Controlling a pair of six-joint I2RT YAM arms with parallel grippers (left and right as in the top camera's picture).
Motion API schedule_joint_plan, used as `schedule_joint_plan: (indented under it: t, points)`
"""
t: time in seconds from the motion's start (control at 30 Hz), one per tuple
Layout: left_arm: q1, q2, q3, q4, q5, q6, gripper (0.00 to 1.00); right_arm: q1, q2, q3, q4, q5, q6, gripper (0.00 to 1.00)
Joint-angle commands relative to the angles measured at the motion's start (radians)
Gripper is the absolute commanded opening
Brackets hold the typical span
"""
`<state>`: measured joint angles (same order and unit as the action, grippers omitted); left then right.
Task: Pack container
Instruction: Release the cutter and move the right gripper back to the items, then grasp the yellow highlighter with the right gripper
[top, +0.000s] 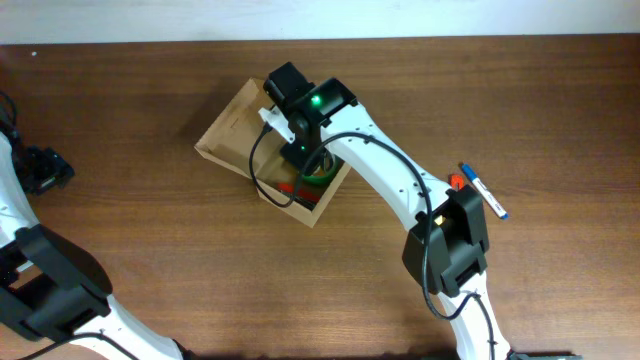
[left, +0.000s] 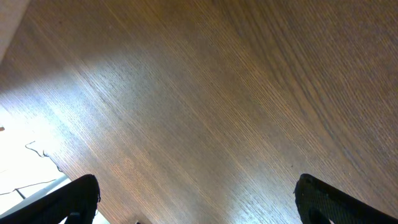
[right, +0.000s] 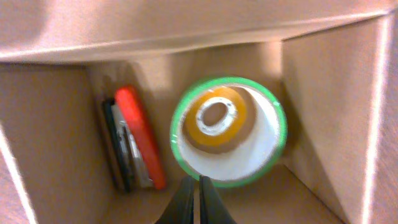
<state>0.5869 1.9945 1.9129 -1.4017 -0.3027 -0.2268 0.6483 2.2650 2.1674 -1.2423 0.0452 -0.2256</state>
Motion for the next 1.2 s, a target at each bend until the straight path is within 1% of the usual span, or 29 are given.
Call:
schedule_joint_plan:
  t: [0.0,0.17,0.27,0.33,0.4,0.47,0.5,0.57,0.7,0.83,0.9,0.97,1.0,1.07,1.17]
  points:
    - [0.005,-0.026,-0.005,0.0,-0.003,0.012,1.0,-0.01,-0.123,0.021,-0.008,0.084,0.025,0.04]
    - [0.005,-0.026,-0.005,0.0,-0.003,0.012,1.0,-0.126,-0.397,-0.01,-0.007,0.214,0.033,0.04]
    - [0.005,-0.026,-0.005,0.0,-0.003,0.012,1.0,-0.281,-0.569,-0.016,-0.029,0.244,0.078,0.03]
    - [0.005,-0.026,-0.005,0.0,-0.003,0.012,1.0,-0.447,-0.656,-0.016,-0.089,0.241,0.121,0.04]
    - [0.005,-0.026,-0.005,0.0,-0.003,0.012,1.0,-0.599,-0.684,-0.023,-0.155,0.162,0.138,0.04]
    - [0.005,-0.026,-0.005,0.0,-0.003,0.012,1.0,-0.722,-0.689,-0.071,-0.17,0.068,0.137,0.04]
    - [0.005,-0.026,-0.005,0.0,-0.003,0.012,1.0,-0.78,-0.689,-0.129,-0.164,0.037,0.137,0.04]
    - [0.005,-0.026,-0.005,0.0,-0.003,0.012,1.0,-0.833,-0.689,-0.266,-0.155,-0.012,0.132,0.04]
    - [0.005,-0.026,-0.005,0.0,-0.003,0.012,1.0,-0.82,-0.689,-0.597,-0.045,-0.114,0.13,0.04]
    - [0.005,-0.026,-0.005,0.0,-0.003,0.012,1.0,-0.745,-0.689,-0.791,0.029,-0.147,0.138,0.06]
    - [0.005,-0.026,-0.005,0.0,-0.003,0.012,1.0,-0.693,-0.688,-0.857,0.056,-0.146,0.157,0.11]
    - [0.005,-0.026,-0.005,0.0,-0.003,0.012,1.0,-0.651,-0.688,-0.906,0.085,-0.147,0.183,0.23]
    - [0.005,-0.026,-0.005,0.0,-0.003,0.012,1.0,-0.634,-0.688,-0.925,0.097,-0.147,0.183,0.25]
    - [0.005,-0.026,-0.005,0.0,-0.003,0.012,1.0,-0.61,-0.687,-0.957,0.13,-0.146,0.209,0.34]
    - [0.005,-0.026,-0.005,0.0,-0.003,0.012,1.0,-0.609,-0.681,-0.985,0.163,-0.146,0.216,0.36]
